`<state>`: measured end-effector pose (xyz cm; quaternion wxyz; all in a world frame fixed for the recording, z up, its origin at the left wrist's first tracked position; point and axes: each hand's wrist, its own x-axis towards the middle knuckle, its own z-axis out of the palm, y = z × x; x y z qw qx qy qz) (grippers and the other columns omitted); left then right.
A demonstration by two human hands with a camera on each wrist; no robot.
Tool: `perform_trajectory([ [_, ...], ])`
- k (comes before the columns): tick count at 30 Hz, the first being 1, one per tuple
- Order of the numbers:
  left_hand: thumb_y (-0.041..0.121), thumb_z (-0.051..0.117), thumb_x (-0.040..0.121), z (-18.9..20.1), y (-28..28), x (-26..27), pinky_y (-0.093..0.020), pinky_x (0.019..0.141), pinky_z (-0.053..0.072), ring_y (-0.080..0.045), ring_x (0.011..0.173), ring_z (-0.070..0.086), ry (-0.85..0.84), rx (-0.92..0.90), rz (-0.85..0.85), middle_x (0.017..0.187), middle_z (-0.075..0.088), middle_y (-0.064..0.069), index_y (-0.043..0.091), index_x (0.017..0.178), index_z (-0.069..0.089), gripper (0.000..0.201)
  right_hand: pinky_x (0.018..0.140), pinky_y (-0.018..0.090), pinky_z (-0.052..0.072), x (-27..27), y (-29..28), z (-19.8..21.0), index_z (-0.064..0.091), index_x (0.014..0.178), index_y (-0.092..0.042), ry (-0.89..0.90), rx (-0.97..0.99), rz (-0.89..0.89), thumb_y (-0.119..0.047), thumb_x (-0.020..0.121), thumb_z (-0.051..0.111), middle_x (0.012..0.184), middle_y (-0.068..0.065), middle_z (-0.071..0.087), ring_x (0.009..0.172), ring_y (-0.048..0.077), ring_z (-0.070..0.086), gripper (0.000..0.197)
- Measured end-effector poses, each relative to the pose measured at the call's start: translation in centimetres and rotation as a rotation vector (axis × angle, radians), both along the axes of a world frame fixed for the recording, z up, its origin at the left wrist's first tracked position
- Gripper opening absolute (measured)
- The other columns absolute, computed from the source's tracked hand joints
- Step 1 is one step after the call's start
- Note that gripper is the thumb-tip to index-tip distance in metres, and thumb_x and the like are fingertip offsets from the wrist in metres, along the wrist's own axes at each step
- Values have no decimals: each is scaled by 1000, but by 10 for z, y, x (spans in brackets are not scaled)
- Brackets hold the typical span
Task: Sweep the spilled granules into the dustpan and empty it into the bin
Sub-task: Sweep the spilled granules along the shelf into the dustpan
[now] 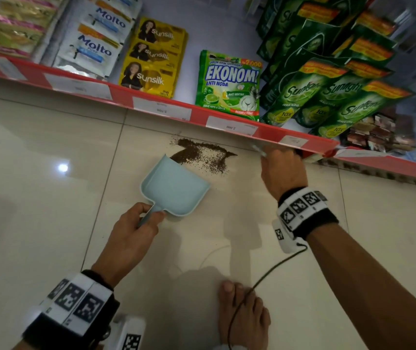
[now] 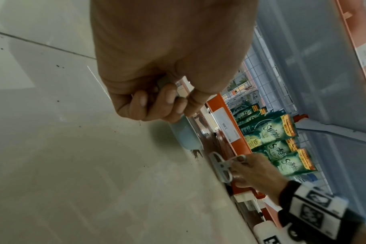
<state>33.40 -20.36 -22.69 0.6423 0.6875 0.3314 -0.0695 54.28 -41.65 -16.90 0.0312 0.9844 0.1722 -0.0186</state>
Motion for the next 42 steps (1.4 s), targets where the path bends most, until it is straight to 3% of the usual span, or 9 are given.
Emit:
perform_trajectory([
  [8,35,57,95,1,6,-9,-29,57,37,-8,52,44,17,-7,13,59,53,9,15,95,62,20,62,35,54,-56,19,-8,65,116,-12,137,164,434,-17,99,50,106,12,73,75,34,68,23],
  [11,35,57,95,-1,9,-13,-30,57,37,-11,54,44,23,-11,30,61,53,6,14,96,62,21,54,27,40,-39,16,-1,65,110,-11,25,174,381,-13,99,49,87,10,71,62,33,63,19],
  [16,35,57,95,-2,10,-15,-29,55,36,-9,51,42,24,-19,42,58,51,8,13,95,61,22,64,35,48,-5,26,-9,65,112,-8,-16,34,150,-17,100,47,93,17,71,77,38,68,24],
  [19,36,58,95,-2,13,-16,-28,55,35,-9,51,41,13,-15,42,57,50,9,13,94,60,23,67,30,51,-21,42,-18,63,118,-8,128,37,294,-15,102,43,100,15,72,76,32,69,27],
  [22,38,58,95,-2,18,-20,-27,53,35,-6,48,41,12,-22,58,55,50,11,16,92,60,22,65,38,57,-48,48,-15,63,119,-12,202,129,416,-18,100,45,103,11,72,74,33,68,27],
  [25,36,59,94,-5,22,-24,-26,53,35,-5,48,41,20,-32,90,55,50,11,16,90,60,21,50,30,46,-56,49,-4,65,107,-15,-40,107,366,-17,98,51,81,5,70,57,27,62,17],
  [29,37,58,94,-7,24,-28,-28,54,35,-6,49,42,26,-13,82,57,51,10,17,90,60,21,51,29,37,-35,50,0,66,95,-11,-227,17,157,-11,89,61,69,9,67,55,32,63,8],
  [33,36,59,94,-6,24,-28,-29,54,35,-6,48,41,27,-17,81,56,50,9,15,89,60,22,67,42,54,-12,68,-19,65,109,-11,-83,-28,154,-12,96,49,93,13,72,79,37,69,20],
  [42,32,59,95,-5,29,-35,-27,51,35,-5,46,40,23,-6,91,55,50,9,16,88,60,17,90,40,55,-6,107,-30,58,132,-12,235,170,494,0,93,47,130,13,64,106,32,65,42],
])
